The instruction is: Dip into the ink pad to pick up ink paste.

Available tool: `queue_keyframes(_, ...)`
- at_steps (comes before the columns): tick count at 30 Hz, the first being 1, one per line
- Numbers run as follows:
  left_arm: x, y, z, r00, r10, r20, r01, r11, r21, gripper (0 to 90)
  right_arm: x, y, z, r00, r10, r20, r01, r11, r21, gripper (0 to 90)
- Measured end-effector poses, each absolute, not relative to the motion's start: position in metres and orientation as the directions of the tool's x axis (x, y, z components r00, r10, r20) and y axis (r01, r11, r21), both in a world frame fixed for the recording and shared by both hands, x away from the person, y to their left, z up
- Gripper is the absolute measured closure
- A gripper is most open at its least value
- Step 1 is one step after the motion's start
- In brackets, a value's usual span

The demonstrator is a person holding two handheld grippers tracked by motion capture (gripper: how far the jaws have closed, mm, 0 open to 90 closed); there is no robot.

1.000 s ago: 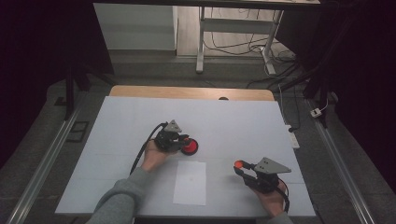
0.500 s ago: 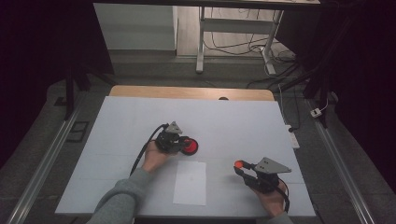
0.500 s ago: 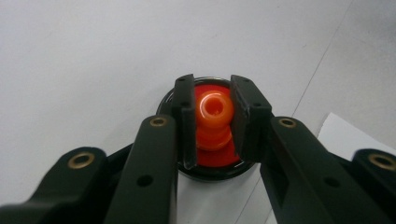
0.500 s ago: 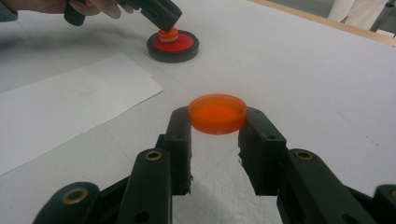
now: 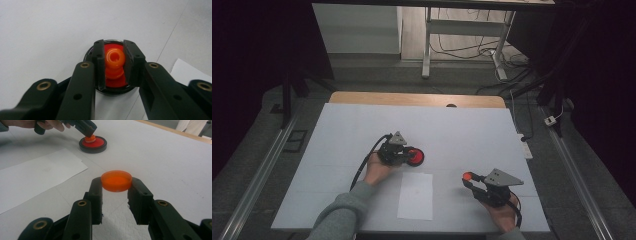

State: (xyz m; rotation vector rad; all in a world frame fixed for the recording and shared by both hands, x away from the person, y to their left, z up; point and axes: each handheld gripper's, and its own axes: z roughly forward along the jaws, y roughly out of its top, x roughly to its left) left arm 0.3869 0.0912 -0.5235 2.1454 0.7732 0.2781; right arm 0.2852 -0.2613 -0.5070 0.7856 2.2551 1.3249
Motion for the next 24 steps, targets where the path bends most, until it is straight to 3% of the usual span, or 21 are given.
queue_keyframes(24, 0.3857, 0.0897, -0.5241, 0.787, 0.615, -0.047, 0.425, -0.485, 0.764, 73.2, 0.2841, -0.2606, -0.5062, -0.754, 0.653, -0.067, 0.260, 0.391, 0.883, 64.5)
